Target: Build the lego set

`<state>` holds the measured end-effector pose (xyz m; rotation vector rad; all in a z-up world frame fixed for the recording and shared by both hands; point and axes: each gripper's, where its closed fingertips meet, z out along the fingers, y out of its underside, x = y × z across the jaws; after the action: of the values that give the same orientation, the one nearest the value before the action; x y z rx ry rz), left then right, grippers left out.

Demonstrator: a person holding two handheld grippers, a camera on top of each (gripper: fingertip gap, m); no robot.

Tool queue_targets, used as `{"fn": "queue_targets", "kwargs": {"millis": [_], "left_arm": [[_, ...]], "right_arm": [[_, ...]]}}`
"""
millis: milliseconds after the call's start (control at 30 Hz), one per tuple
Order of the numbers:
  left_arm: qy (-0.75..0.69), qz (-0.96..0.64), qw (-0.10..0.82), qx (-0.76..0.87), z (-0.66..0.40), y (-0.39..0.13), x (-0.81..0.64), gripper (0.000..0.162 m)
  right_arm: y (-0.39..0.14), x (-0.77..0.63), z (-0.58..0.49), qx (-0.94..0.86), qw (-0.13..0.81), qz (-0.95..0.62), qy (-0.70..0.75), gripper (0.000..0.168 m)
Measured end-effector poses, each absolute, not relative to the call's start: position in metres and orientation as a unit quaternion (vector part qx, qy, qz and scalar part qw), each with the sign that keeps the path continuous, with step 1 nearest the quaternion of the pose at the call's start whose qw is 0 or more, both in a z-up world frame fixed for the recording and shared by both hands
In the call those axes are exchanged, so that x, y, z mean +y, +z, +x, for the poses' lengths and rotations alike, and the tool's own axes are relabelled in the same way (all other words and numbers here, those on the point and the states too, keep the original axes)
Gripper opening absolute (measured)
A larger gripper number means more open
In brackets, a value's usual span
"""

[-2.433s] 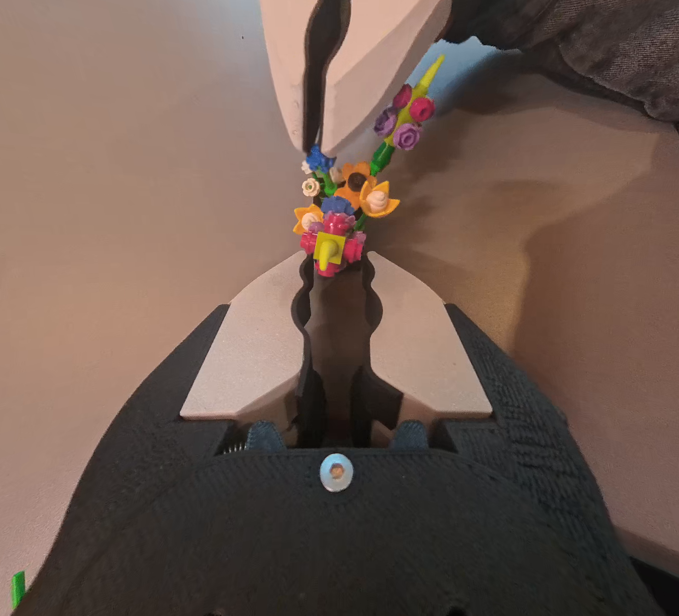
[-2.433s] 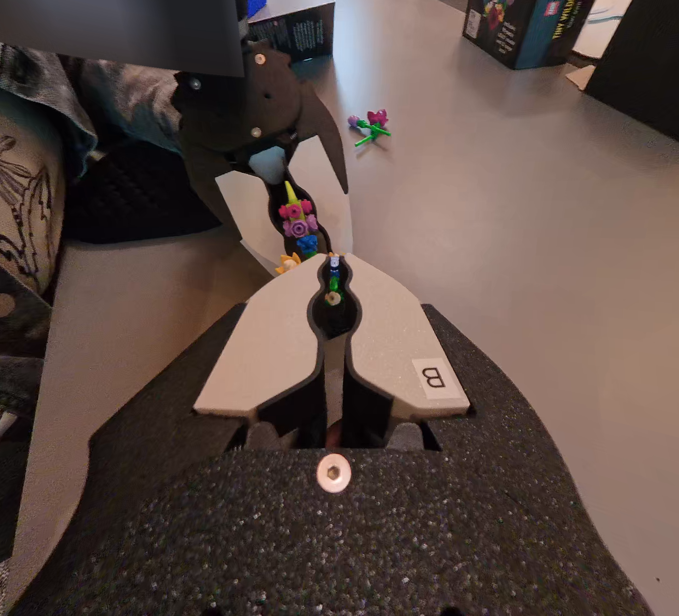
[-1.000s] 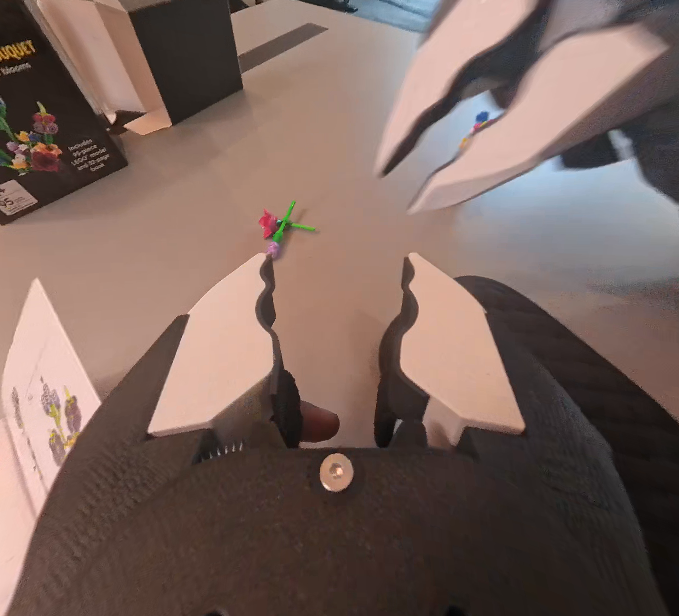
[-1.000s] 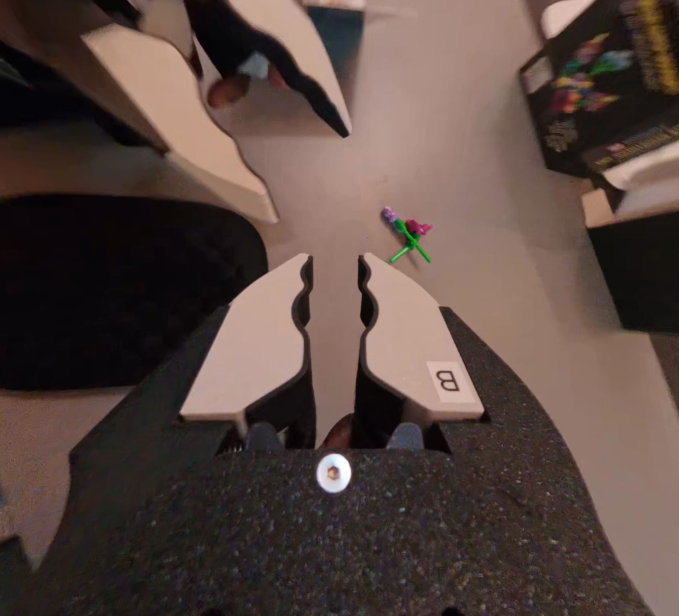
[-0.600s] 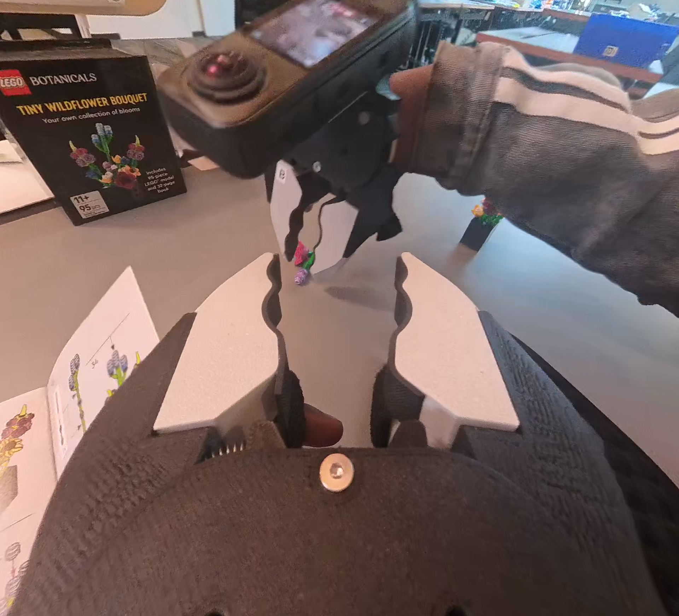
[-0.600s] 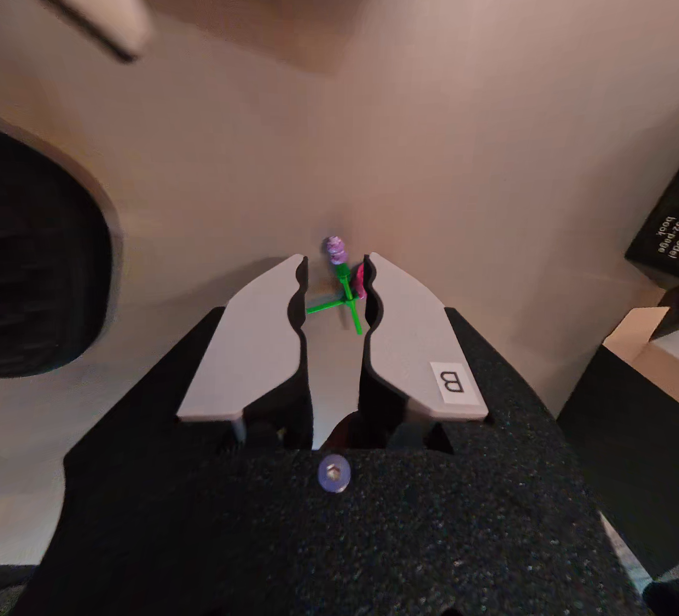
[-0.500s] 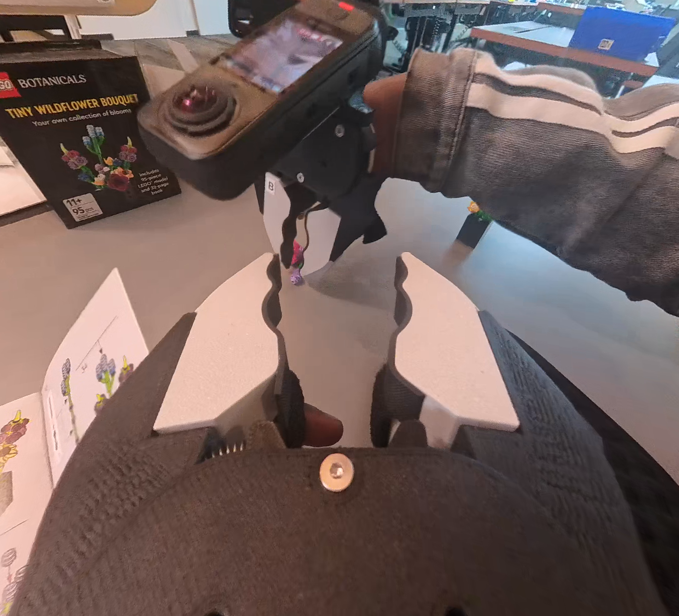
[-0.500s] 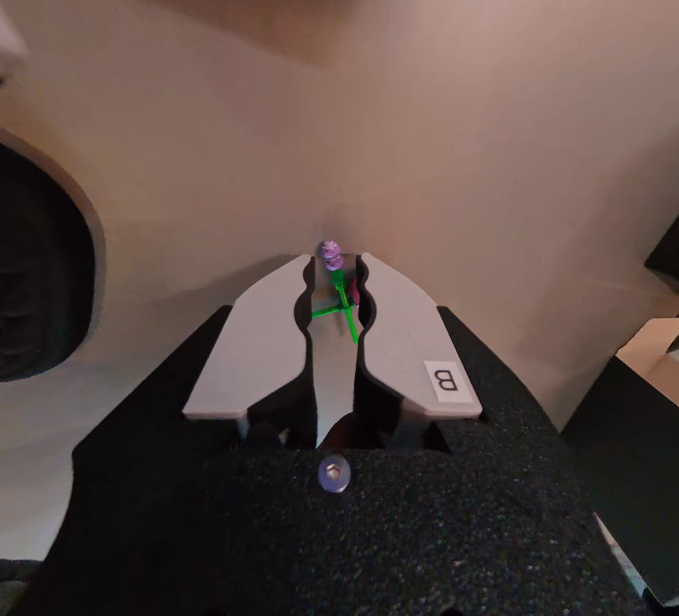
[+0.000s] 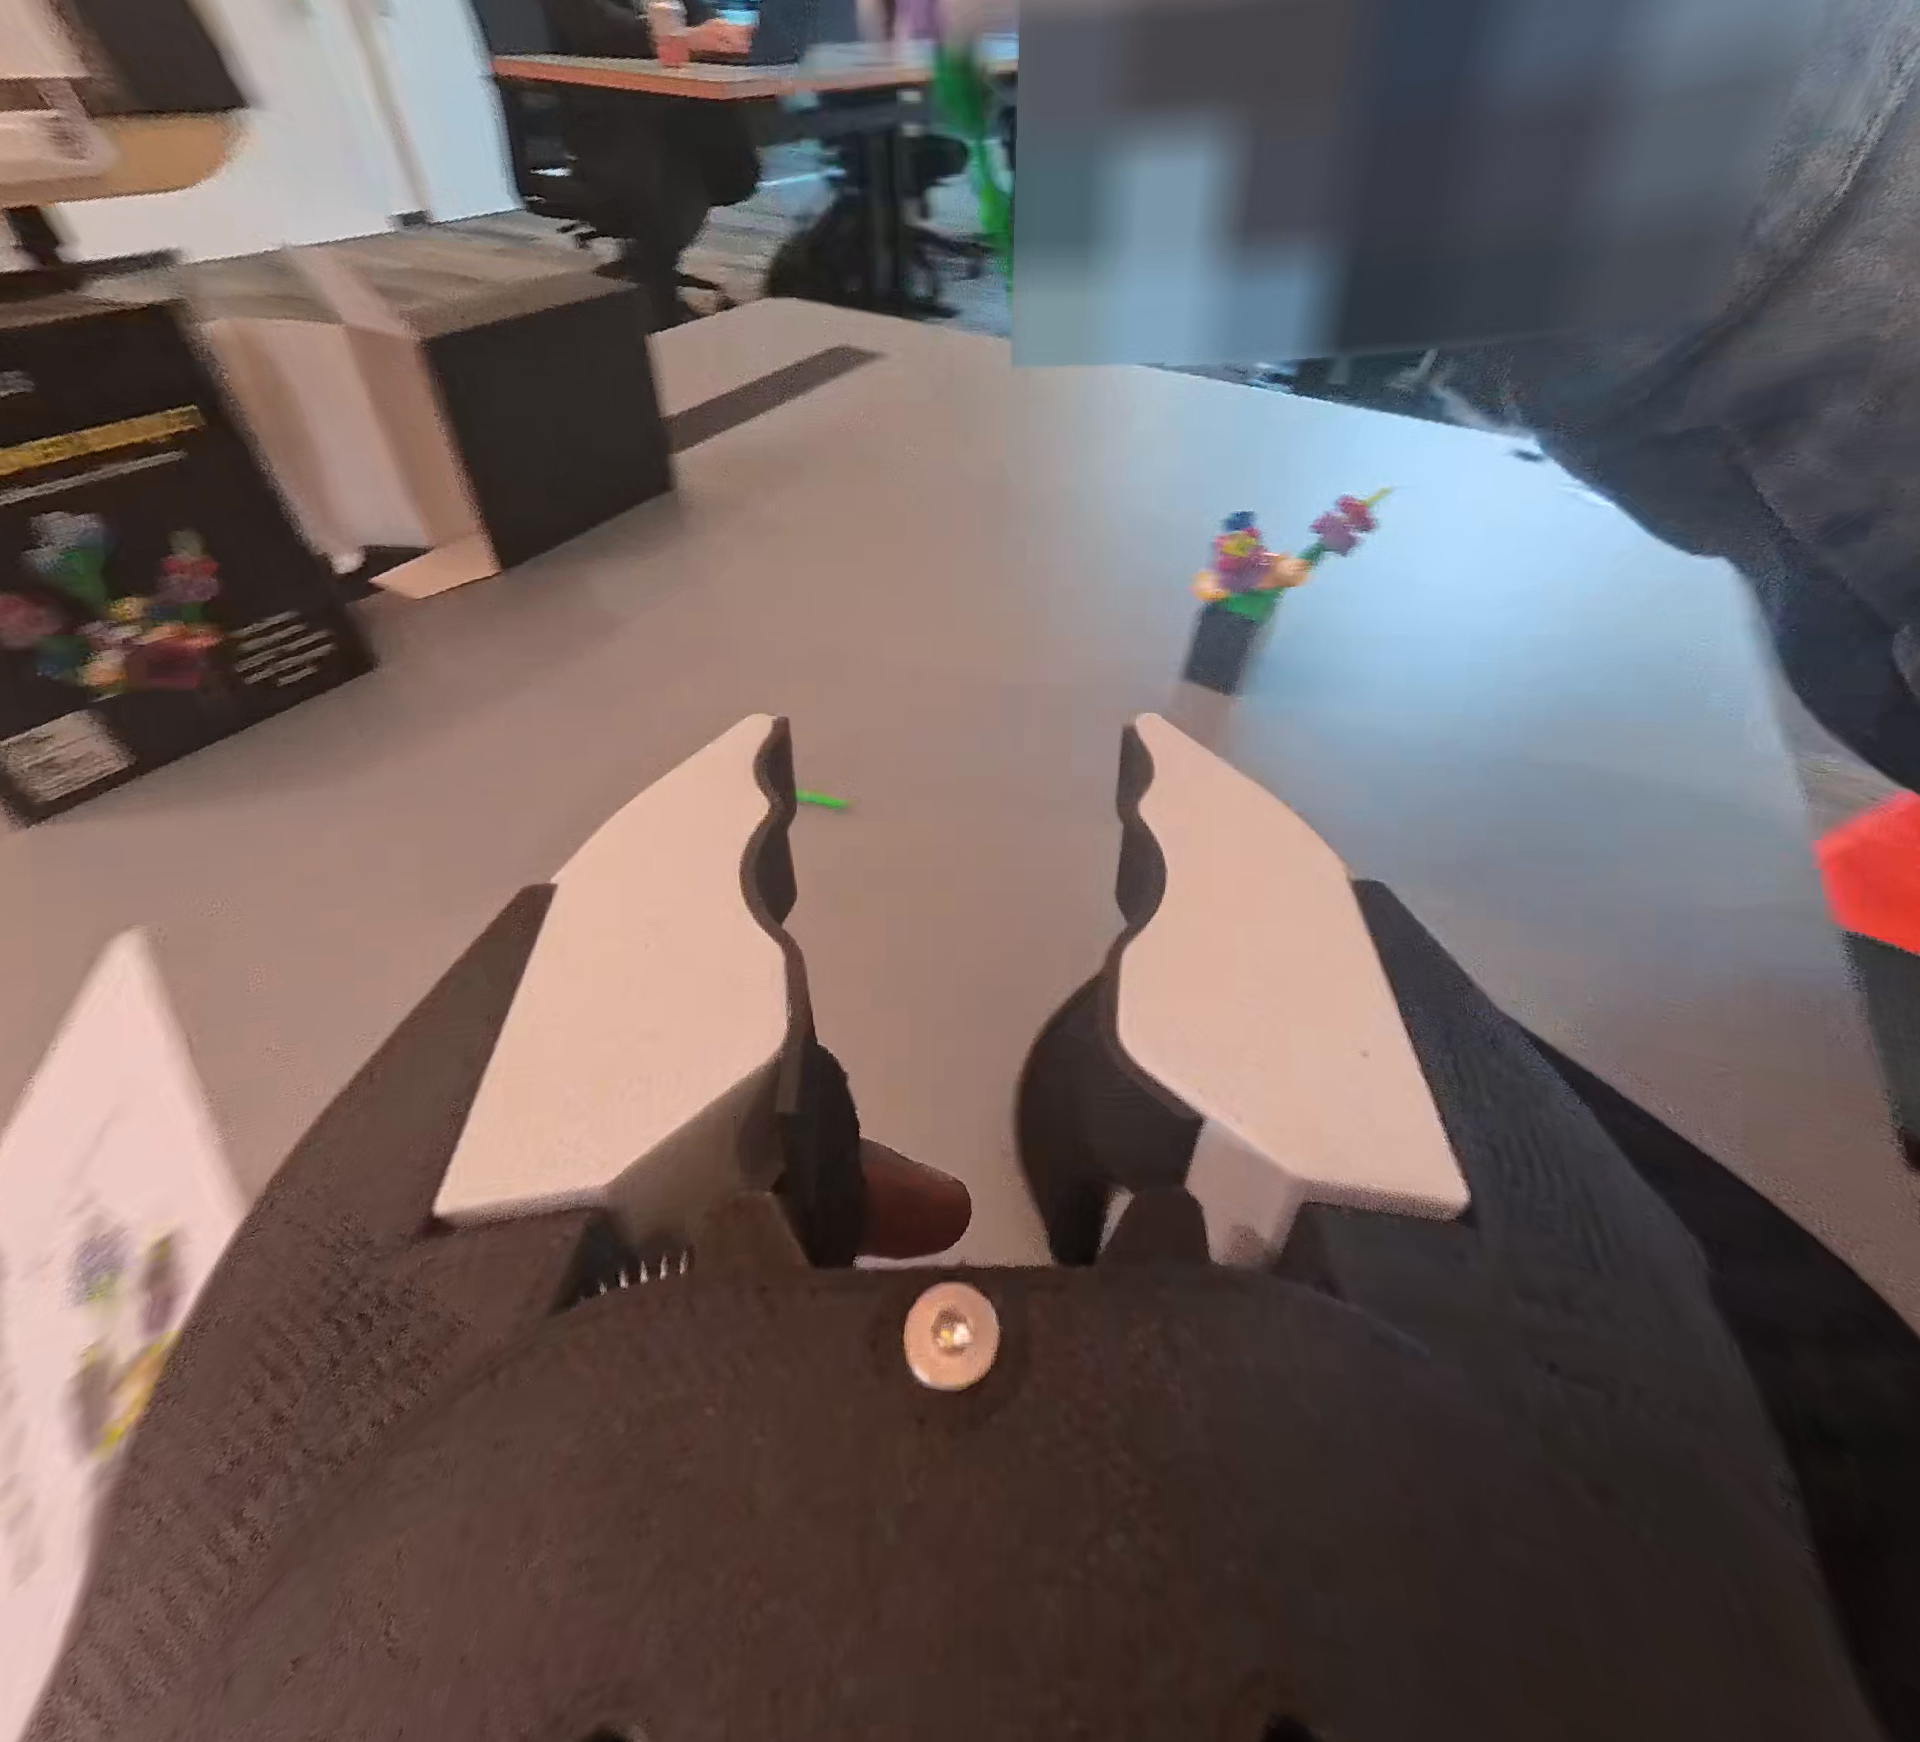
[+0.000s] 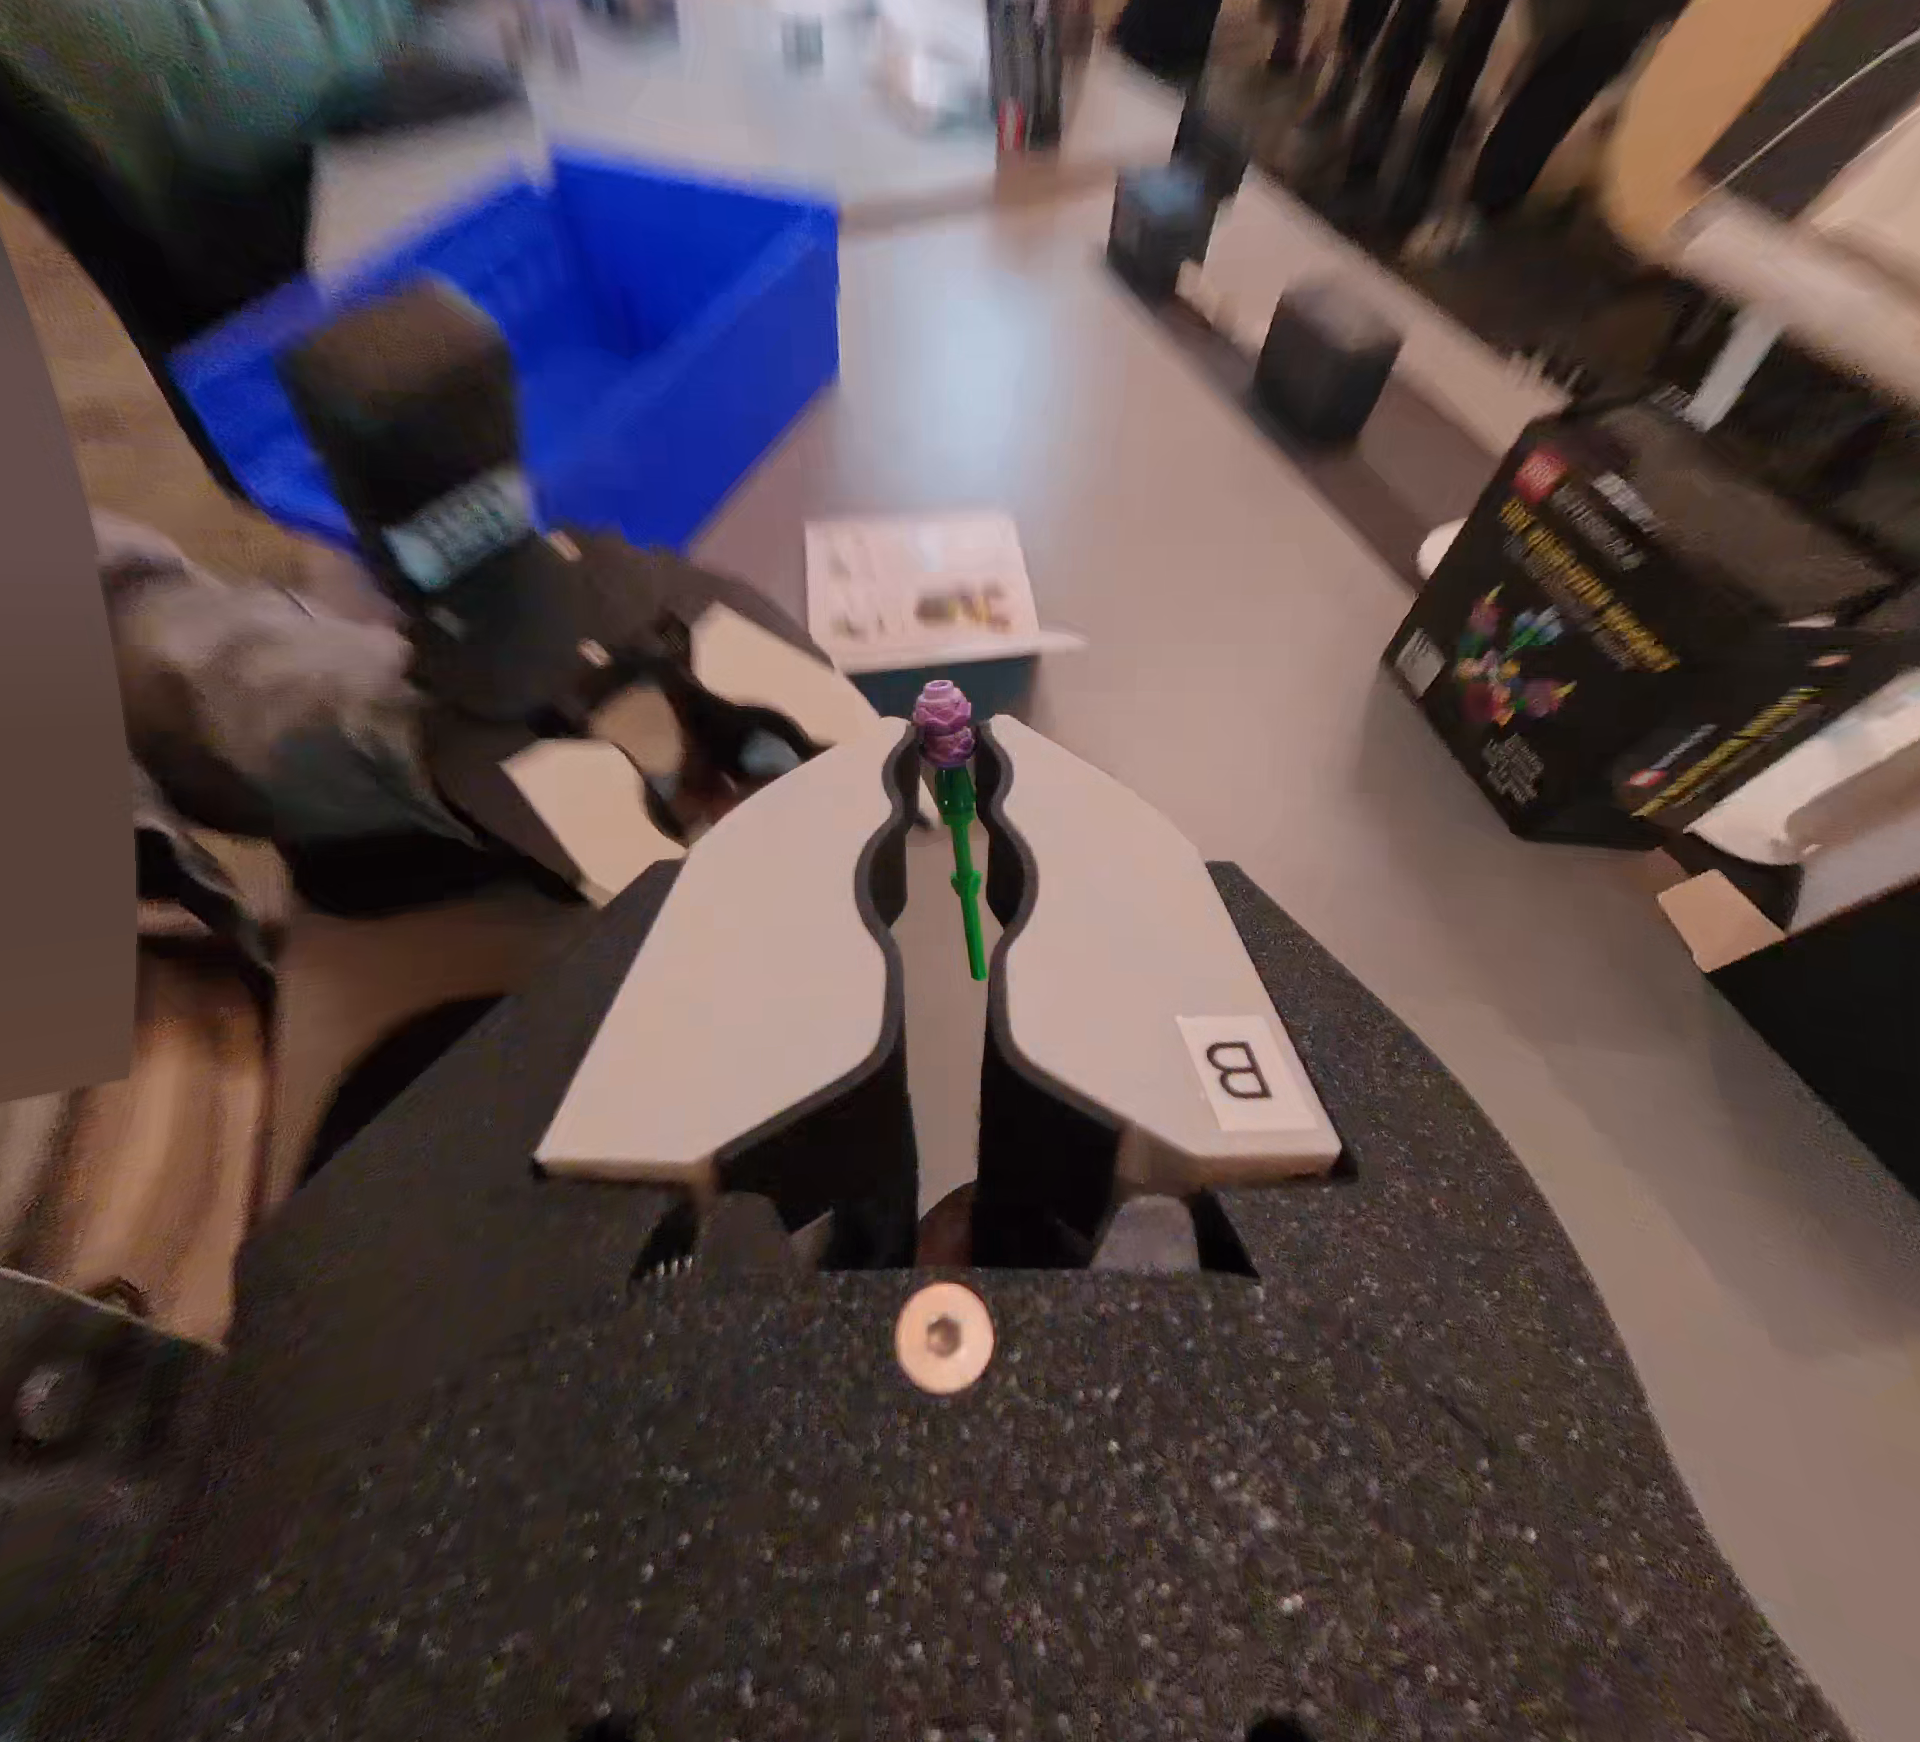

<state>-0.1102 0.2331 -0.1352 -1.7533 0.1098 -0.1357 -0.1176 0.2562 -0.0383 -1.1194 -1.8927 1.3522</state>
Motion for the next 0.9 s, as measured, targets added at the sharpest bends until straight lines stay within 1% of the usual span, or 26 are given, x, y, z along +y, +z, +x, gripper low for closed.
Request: {"fn": "queue_targets", "kwargs": {"millis": [67,133,200,267,400,533,633,700,800,900], "left_arm": [[-0.105,-0.764,0.630,0.089,-0.085,-0.136,0.237,0.060],[-0.160,-0.759,0.619,0.126,-0.056,-0.137,0.242,0.060],[-0.199,-0.759,0.597,0.168,-0.029,-0.141,0.250,0.061],[-0.195,-0.771,0.569,0.207,-0.014,-0.151,0.266,0.061],[-0.147,-0.796,0.523,0.266,-0.004,-0.176,0.313,0.062],[-0.168,-0.818,0.478,0.270,0.006,-0.197,0.346,0.062],[-0.212,-0.844,0.428,0.245,0.014,-0.209,0.354,0.062],[-0.217,-0.846,0.423,0.242,0.016,-0.210,0.360,0.062],[-0.180,-0.854,0.416,0.257,0.012,-0.218,0.367,0.061],[-0.177,-0.853,0.418,0.258,0.016,-0.220,0.368,0.060]], "right_arm": [[-0.009,0.272,-0.078,-0.637,0.317,-0.420,0.563,0.010],[0.006,0.296,-0.038,-0.566,0.365,-0.425,0.604,0.009],[0.000,0.323,-0.004,-0.504,0.407,-0.434,0.626,0.010],[-0.017,0.346,0.020,-0.439,0.427,-0.456,0.645,0.009],[-0.054,0.371,0.042,-0.362,0.420,-0.486,0.676,0.009],[-0.082,0.405,0.047,-0.304,0.380,-0.532,0.693,0.009],[-0.109,0.430,0.043,-0.236,0.353,-0.607,0.672,0.009],[-0.118,0.442,0.045,-0.189,0.370,-0.629,0.658,0.009],[-0.129,0.453,0.050,-0.129,0.385,-0.649,0.643,0.010],[-0.143,0.459,0.051,-0.074,0.377,-0.668,0.638,0.010]]}}
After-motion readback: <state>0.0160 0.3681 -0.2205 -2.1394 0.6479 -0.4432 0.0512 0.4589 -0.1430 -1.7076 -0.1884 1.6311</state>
